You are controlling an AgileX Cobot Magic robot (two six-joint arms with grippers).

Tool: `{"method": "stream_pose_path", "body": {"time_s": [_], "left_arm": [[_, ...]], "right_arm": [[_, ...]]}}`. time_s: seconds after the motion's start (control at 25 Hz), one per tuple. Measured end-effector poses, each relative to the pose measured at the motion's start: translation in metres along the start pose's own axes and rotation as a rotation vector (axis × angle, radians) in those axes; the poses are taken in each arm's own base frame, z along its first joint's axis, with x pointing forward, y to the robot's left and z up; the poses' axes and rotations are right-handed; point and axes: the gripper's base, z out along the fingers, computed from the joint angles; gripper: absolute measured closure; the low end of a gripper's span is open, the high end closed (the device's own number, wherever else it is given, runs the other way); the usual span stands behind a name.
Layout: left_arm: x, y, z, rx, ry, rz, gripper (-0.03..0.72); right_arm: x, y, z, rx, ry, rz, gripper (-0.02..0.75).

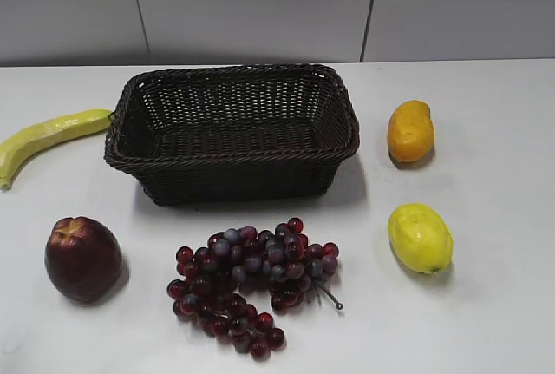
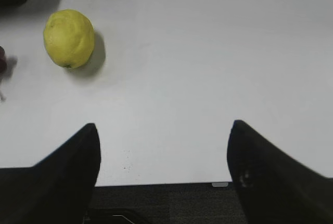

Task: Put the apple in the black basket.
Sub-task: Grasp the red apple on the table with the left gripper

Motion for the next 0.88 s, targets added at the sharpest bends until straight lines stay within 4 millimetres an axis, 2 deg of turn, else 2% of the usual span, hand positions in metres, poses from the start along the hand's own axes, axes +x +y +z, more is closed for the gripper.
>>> {"method": "stream_pose_path", "body": {"time_s": [0.24, 0.52, 0.56, 0.6, 0.88], "left_arm": [[-0.025, 0.001, 0.024, 0.010, 0.223, -0.004, 0.103], [-0.040, -0.003, 0.052, 0.021, 0.412, 0.052, 0.103], [-0.040, -0.013, 0.066, 0.054, 0.467, 0.095, 0.103], [-0.040, -0.013, 0.066, 0.054, 0.467, 0.095, 0.103], [-0.046, -0.060, 0.110, 0.151, 0.598, 0.242, 0.104]], "right_arm": [[0.000, 0.000, 0.000, 0.000, 0.000, 0.000, 0.166], [0.000, 0.000, 0.000, 0.000, 0.000, 0.000, 0.166], [0.000, 0.000, 0.000, 0.000, 0.000, 0.000, 0.166], [0.000, 0.000, 0.000, 0.000, 0.000, 0.000, 0.166], [0.000, 0.000, 0.000, 0.000, 0.000, 0.000, 0.166]]}}
